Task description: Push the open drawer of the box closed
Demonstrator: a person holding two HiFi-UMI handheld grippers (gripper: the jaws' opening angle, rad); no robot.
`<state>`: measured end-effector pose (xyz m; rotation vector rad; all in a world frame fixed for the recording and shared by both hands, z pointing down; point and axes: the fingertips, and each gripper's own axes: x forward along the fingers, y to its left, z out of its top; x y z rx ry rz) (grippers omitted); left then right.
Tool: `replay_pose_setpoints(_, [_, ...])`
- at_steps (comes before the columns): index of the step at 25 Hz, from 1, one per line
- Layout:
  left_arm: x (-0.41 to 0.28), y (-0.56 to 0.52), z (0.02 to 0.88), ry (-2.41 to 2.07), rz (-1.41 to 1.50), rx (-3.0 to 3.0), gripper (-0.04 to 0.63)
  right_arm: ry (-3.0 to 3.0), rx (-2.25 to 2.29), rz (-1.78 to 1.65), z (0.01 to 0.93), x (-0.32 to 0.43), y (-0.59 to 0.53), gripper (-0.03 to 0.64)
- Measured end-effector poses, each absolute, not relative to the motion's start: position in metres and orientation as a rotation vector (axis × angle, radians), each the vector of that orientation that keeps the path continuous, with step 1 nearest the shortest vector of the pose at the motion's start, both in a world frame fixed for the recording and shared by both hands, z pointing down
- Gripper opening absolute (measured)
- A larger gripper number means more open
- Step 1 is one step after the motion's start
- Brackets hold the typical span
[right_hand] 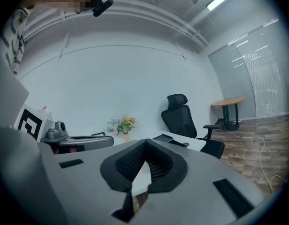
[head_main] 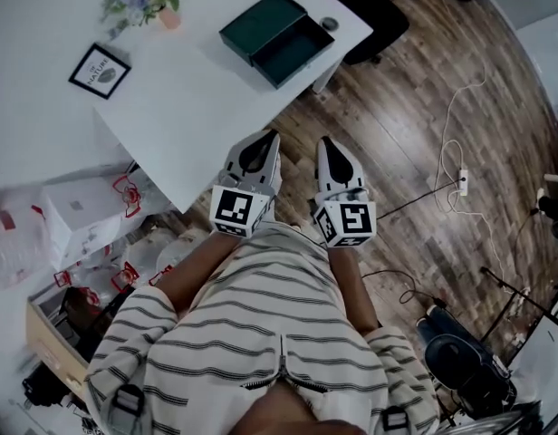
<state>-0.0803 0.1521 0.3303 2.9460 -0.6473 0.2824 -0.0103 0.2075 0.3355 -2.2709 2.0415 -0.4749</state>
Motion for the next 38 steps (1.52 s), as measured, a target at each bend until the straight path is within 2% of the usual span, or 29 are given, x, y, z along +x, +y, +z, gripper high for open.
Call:
replay_pose_setpoints(15, [-0.019,0.005,0.340,-0.570,0.323,2.879,0.000,2.006,-2.355,-0.605,0.356,0.053,0.066,0.005])
replay_pose_setpoints(24, [-0.013,-0.026,0.364,-0.653,0.382,2.798,0.000,2.078,-2.323,-0.701,0.380,0.065,0.030,0.006])
replay_pose_setpoints(38, [-0.027,-0.079,0.432,-1.023,0.542,2.445,0.000,2.352,-2.102,-0.897,0.442,0.073,-0.012,0.008])
